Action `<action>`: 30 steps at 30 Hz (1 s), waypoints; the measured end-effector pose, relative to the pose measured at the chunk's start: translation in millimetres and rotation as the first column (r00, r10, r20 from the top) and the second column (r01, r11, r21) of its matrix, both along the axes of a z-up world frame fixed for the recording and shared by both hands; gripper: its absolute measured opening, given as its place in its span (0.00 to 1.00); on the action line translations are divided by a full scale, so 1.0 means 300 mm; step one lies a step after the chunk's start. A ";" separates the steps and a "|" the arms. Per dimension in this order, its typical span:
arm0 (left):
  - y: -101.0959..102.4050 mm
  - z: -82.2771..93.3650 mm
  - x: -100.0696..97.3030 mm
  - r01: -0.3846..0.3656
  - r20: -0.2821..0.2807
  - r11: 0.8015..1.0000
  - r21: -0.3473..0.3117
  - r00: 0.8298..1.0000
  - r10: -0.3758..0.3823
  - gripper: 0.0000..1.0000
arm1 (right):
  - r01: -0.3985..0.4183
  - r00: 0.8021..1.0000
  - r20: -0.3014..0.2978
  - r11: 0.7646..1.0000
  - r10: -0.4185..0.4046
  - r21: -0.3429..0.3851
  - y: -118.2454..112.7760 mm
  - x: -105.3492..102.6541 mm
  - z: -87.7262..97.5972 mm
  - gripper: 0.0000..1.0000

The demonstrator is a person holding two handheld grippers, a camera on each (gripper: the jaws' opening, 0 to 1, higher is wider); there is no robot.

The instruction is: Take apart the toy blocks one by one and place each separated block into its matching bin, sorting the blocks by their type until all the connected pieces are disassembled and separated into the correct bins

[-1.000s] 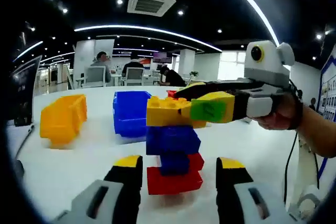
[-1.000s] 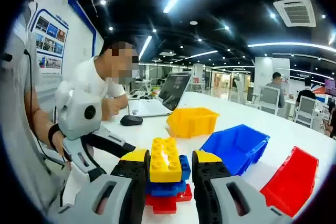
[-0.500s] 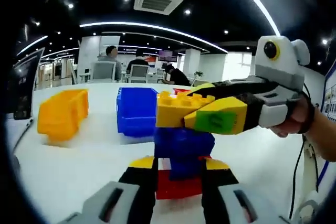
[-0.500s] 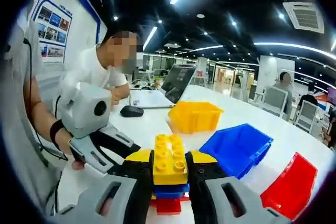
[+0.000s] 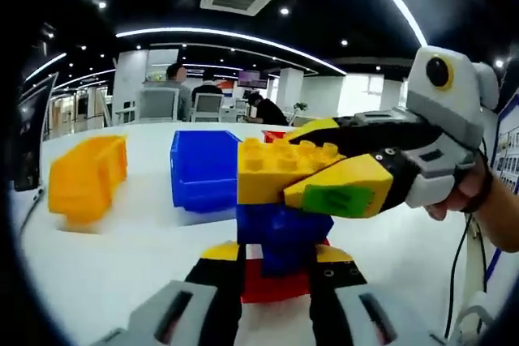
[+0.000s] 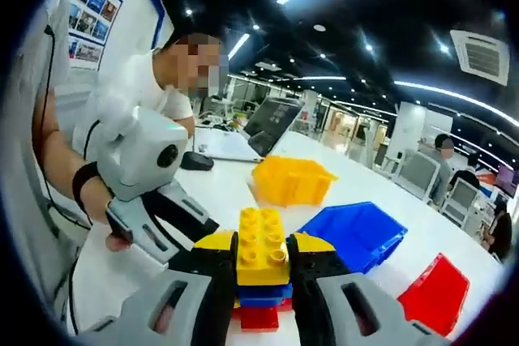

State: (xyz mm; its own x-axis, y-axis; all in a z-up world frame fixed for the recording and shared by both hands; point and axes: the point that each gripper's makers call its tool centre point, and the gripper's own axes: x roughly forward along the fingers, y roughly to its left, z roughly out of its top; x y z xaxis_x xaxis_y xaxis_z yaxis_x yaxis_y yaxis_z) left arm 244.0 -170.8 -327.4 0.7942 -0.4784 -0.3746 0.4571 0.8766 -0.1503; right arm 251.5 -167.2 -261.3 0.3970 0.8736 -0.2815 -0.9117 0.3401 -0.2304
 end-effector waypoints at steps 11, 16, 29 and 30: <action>-0.018 -0.006 -0.038 0.108 0.000 0.994 0.032 0.994 -0.108 0.24 | 0.227 0.872 -0.485 0.937 -0.073 0.267 -0.108 0.069 -0.003 0.26; -0.031 -0.001 -0.027 0.113 0.008 0.993 0.020 0.994 -0.113 0.24 | 0.220 0.890 -0.449 0.938 -0.081 0.267 -0.104 0.060 0.005 0.26; -0.017 0.070 -0.049 0.113 0.109 0.991 0.067 0.987 -0.120 0.36 | 0.216 0.892 -0.450 0.918 -0.046 0.333 -0.123 0.059 0.054 0.26; -0.002 0.088 -0.046 0.107 0.127 0.992 0.073 0.985 -0.115 0.38 | 0.203 0.895 -0.444 0.920 -0.035 0.336 -0.123 0.048 0.057 0.26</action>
